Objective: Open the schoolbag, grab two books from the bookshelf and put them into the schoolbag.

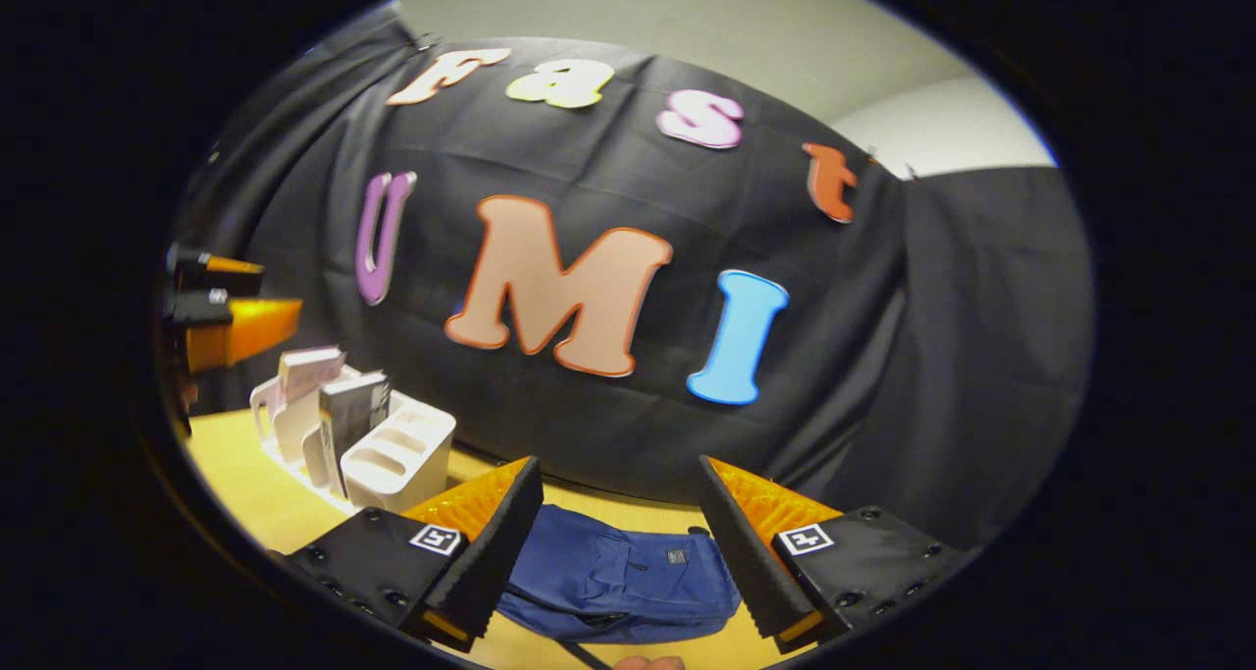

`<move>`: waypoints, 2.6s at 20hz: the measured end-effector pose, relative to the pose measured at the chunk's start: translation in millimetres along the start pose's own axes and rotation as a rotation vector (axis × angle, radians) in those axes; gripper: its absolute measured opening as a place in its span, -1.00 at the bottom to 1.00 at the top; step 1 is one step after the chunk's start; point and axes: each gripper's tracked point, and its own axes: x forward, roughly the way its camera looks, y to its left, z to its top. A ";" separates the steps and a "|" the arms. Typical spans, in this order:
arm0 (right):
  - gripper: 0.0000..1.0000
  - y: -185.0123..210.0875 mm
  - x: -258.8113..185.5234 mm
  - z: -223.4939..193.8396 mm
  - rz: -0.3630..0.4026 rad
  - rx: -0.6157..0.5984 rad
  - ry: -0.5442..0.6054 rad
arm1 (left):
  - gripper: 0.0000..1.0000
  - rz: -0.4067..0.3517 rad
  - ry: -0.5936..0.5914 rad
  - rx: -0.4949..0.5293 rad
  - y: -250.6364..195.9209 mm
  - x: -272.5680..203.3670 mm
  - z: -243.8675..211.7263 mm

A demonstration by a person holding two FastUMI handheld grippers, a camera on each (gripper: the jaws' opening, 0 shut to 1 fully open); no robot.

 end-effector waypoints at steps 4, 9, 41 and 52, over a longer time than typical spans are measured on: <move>0.79 24.7 22.8 -19.6 0.127 -0.256 0.017 | 0.92 0.035 0.010 0.017 10.5 -1.1 -1.8; 0.96 65.9 39.1 -93.7 0.330 -0.585 0.134 | 0.92 0.092 0.019 0.025 31.0 -7.4 -5.1; -1.00 129.9 116.6 -295.5 0.432 -1.058 0.465 | 0.99 0.326 0.069 0.070 113.8 -42.0 -13.4; -1.00 100.1 116.1 -238.3 0.409 -0.543 0.492 | 1.00 0.297 0.089 0.019 110.7 -28.5 -25.5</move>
